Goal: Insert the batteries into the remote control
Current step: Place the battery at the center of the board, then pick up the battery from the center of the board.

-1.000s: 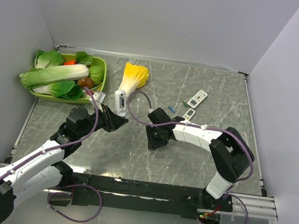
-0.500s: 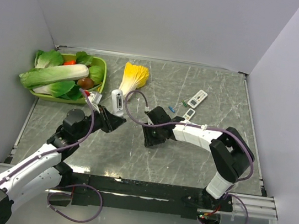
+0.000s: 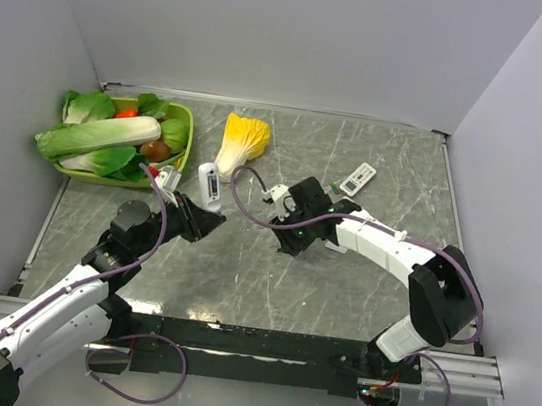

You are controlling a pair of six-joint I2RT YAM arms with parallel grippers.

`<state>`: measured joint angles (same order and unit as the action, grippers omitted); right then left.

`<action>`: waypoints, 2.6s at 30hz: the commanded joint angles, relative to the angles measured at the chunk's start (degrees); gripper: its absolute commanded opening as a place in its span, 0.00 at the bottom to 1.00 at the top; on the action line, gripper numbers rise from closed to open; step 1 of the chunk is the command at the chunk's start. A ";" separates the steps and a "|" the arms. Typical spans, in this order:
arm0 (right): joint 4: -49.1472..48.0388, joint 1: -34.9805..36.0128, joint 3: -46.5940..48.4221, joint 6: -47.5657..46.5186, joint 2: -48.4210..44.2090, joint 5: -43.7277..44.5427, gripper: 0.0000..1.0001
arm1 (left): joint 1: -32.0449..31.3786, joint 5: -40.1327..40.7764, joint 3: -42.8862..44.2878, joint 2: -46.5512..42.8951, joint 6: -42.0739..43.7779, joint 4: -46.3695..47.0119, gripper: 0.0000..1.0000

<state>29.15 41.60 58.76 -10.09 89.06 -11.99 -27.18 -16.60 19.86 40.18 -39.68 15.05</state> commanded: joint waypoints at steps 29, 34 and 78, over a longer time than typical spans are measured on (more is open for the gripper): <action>-2.87 -3.20 1.01 -27.44 11.58 -2.43 0.41 | 0.37 -0.45 0.71 -2.04 0.83 0.42 0.01; -2.87 -3.28 -0.40 -27.44 11.84 -0.85 0.40 | 0.37 -0.63 0.62 -2.21 0.75 0.33 0.01; -4.27 -3.82 1.16 0.47 -13.02 -11.74 0.00 | 0.37 -3.96 -2.19 1.47 -3.47 10.52 0.01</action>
<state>27.03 36.51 53.45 -21.41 82.46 -20.51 -27.03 -18.59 17.67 40.69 -41.54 18.41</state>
